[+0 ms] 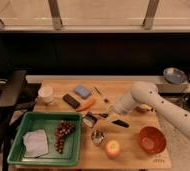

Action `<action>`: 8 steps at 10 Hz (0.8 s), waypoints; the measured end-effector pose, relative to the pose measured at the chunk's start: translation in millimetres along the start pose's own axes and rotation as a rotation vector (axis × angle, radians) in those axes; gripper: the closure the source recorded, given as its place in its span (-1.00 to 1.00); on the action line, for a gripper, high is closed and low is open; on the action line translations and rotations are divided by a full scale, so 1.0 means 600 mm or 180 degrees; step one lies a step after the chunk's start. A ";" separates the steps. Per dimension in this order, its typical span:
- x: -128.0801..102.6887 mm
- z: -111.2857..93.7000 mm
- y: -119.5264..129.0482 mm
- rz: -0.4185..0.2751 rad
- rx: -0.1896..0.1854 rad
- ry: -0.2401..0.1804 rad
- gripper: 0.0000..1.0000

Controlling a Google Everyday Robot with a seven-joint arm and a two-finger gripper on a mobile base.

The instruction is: Place brush in metal cup

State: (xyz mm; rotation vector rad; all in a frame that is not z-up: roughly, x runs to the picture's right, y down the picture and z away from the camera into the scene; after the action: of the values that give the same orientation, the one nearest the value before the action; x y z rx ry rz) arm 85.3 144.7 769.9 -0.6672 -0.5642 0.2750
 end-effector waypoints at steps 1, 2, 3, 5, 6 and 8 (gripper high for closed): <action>-0.004 -0.013 0.003 -0.0086 0.0020 -0.0051 1.00; -0.004 -0.025 0.006 -0.0152 0.0054 -0.0066 1.00; 0.002 -0.032 0.008 -0.0185 0.0072 -0.0055 1.00; 0.028 -0.051 0.016 -0.0210 0.0147 0.0069 1.00; 0.035 -0.051 0.021 -0.0226 0.0157 0.0145 1.00; 0.061 -0.040 0.030 -0.0246 0.0119 0.0325 1.00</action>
State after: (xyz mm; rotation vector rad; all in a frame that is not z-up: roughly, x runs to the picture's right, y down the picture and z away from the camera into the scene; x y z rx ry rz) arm 127.7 161.4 757.1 -0.6184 -0.4851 0.1776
